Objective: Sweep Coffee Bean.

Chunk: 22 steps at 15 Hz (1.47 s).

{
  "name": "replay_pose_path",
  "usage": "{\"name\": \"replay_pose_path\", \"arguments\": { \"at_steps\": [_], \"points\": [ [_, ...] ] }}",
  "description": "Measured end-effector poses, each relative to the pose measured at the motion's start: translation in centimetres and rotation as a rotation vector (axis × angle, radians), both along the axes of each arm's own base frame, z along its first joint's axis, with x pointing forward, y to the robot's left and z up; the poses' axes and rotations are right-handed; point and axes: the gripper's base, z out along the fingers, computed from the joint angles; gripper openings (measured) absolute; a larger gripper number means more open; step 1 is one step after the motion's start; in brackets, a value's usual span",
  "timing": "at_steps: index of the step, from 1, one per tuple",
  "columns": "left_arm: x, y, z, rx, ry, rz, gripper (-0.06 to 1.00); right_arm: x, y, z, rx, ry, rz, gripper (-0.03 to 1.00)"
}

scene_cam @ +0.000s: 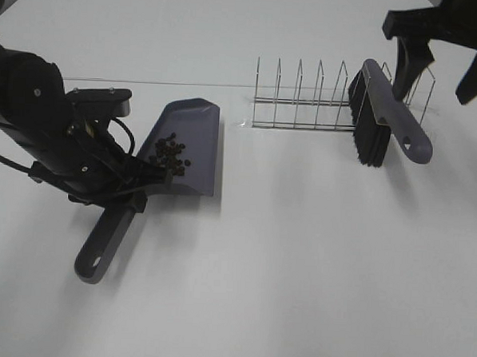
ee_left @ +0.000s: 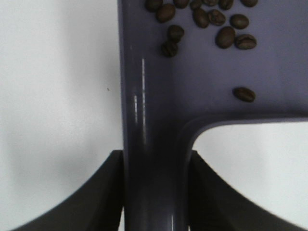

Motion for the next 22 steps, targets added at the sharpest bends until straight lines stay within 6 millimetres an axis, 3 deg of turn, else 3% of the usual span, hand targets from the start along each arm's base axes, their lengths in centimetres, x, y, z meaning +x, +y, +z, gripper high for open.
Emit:
{"name": "replay_pose_path", "arguments": {
  "at_steps": [3,7,9,11,13,16,20,22],
  "points": [
    [0.0,0.0,-2.0,0.023,0.047,0.001,0.36,-4.1,-0.9,-0.4,-0.005,0.011,0.007,0.73],
    [0.0,0.0,-2.4,0.026,0.054,0.001,0.36,-8.8,-1.8,0.2,0.003,-0.031,0.004,0.73],
    [-0.2,0.1,-1.8,0.028,0.061,-0.006,0.60,-10.7,-2.2,1.4,0.013,-0.079,0.003,0.73],
    [-0.1,0.0,-0.8,0.021,0.031,-0.020,0.70,-11.4,-2.4,2.2,0.017,-0.090,0.004,0.73],
    [-0.5,0.2,1.7,0.006,-0.008,-0.032,0.73,-12.7,-2.6,3.1,0.017,-0.085,0.008,0.73],
    [-2.5,1.2,7.8,0.012,-0.066,-0.082,0.73,-15.4,-3.2,3.5,0.022,-0.109,0.009,0.73],
    [-8.5,4.2,16.1,0.049,-0.102,-0.129,0.73,-20.0,-4.1,2.5,0.026,-0.124,0.009,0.73],
    [-11.0,5.4,18.4,0.058,-0.110,-0.135,0.73,-21.7,-4.4,1.8,0.027,-0.132,0.011,0.73]
  ]
}}
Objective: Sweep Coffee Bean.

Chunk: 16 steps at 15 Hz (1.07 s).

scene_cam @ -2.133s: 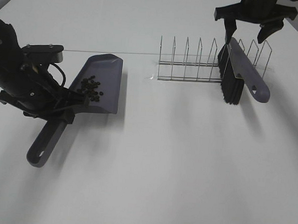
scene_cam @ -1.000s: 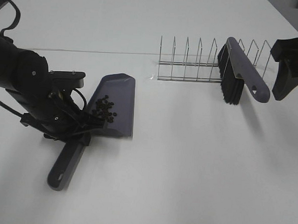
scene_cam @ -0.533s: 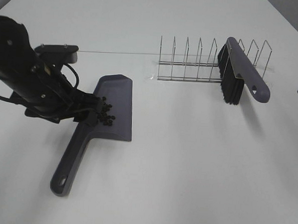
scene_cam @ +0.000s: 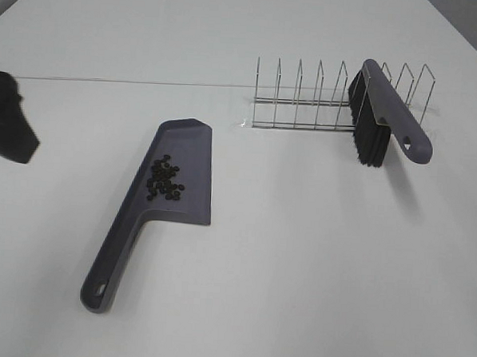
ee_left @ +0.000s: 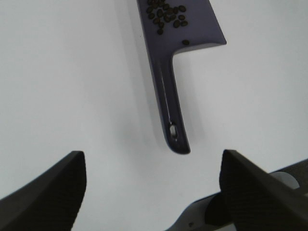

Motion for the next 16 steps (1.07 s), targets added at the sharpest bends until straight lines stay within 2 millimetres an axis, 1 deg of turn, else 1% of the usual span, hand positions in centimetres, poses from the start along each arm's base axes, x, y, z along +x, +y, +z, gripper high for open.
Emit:
{"name": "replay_pose_path", "arguments": {
  "at_steps": [1,2,3,4,5,6,8,9,10,12,13,14,16],
  "points": [
    [-3.1,1.6,2.3,0.007,-0.031,-0.003,0.73,-1.9,-0.4,-1.0,-0.004,-0.010,0.015,0.73],
    [-4.8,2.4,3.4,0.008,-0.059,-0.012,0.73,-2.9,-0.6,-1.6,-0.007,-0.016,0.028,0.73],
    [-6.3,3.1,4.1,0.005,-0.089,-0.029,0.73,-3.8,-0.8,-2.1,-0.008,-0.025,0.034,0.73],
    [-7.7,3.8,4.2,0.008,-0.113,-0.050,0.73,-4.7,-1.0,-2.5,-0.011,-0.037,0.048,0.73],
    [-8.4,4.1,4.1,0.009,-0.126,-0.059,0.73,-5.2,-1.1,-2.8,-0.011,-0.047,0.053,0.73],
    [-10.0,4.8,3.5,0.006,-0.145,-0.081,0.73,-6.0,-1.2,-3.1,-0.010,-0.064,0.058,0.73],
    [-12.5,5.6,1.1,0.004,-0.129,-0.134,0.73,-7.5,-1.6,-3.4,-0.008,-0.125,0.073,0.73],
    [-13.5,5.8,-0.4,-0.004,-0.114,-0.162,0.73,-8.2,-1.7,-3.5,-0.007,-0.170,0.087,0.73],
    [-14.5,6.0,-1.4,-0.020,-0.117,-0.193,0.73,-8.7,-1.8,-3.5,-0.011,-0.215,0.105,0.73],
    [-15.7,6.1,-2.7,-0.059,-0.175,-0.244,0.73,-9.8,-2.0,-3.3,-0.009,-0.304,0.123,0.73],
    [-16.2,6.1,-3.1,-0.086,-0.250,-0.283,0.73,-10.3,-2.2,-3.1,-0.002,-0.376,0.125,0.73],
    [-16.4,6.1,-3.3,-0.094,-0.282,-0.310,0.73,-10.6,-2.2,-3.0,0.000,-0.430,0.130,0.73],
    [-16.7,5.9,-3.5,-0.087,-0.297,-0.374,0.73,-10.7,-2.3,-3.4,0.001,-0.479,0.135,0.73]
  ]
}}
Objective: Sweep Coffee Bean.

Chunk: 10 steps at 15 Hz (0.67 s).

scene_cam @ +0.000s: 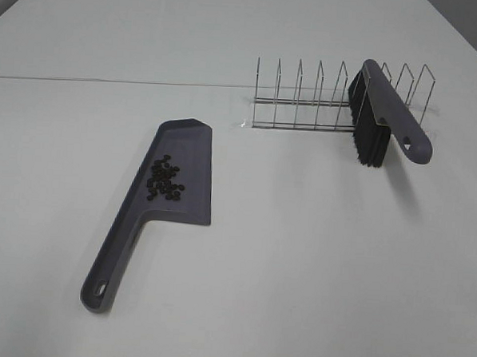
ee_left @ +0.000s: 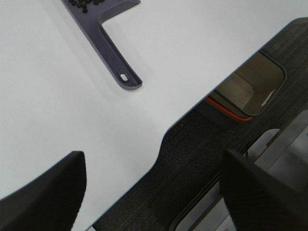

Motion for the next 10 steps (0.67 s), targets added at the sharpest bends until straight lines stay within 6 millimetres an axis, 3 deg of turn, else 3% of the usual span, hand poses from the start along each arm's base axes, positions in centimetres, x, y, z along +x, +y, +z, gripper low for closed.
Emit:
{"name": "replay_pose_path", "arguments": {
  "at_steps": [10],
  "points": [
    [-0.17,-0.29,0.07,0.005,-0.020,-0.069,0.73,-0.05,-0.01,0.01,-0.004,-0.017,0.006,0.73]
  ]
}}
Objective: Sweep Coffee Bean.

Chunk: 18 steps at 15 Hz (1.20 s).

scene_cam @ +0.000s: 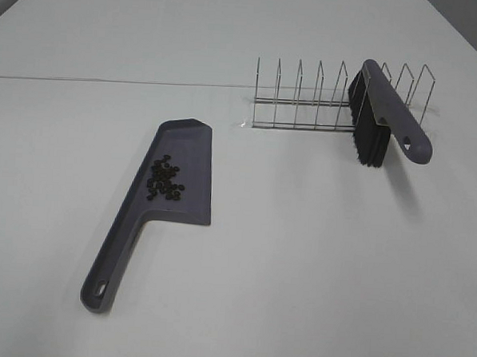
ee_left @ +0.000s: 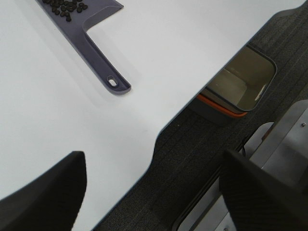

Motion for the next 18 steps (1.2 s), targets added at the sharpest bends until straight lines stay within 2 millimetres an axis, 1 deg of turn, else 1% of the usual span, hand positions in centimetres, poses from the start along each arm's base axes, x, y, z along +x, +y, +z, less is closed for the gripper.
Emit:
{"name": "replay_pose_path", "arguments": {
  "at_steps": [11,13,15,18],
  "points": [
    [0.0,0.0,0.0,0.000,0.001,0.012,0.73,0.0,0.0,0.0,0.000,0.000,0.000,0.73],
    [0.2,0.2,0.0,0.000,0.001,0.054,0.73,0.0,0.0,0.0,0.000,0.000,0.000,0.73],
    [0.5,0.5,0.0,0.000,0.001,0.138,0.73,0.0,0.0,0.0,0.000,0.000,0.000,0.73],
    [0.9,1.0,0.0,0.000,0.000,0.255,0.73,0.1,-0.1,0.0,0.003,0.001,-0.046,0.73]
  ]
}}
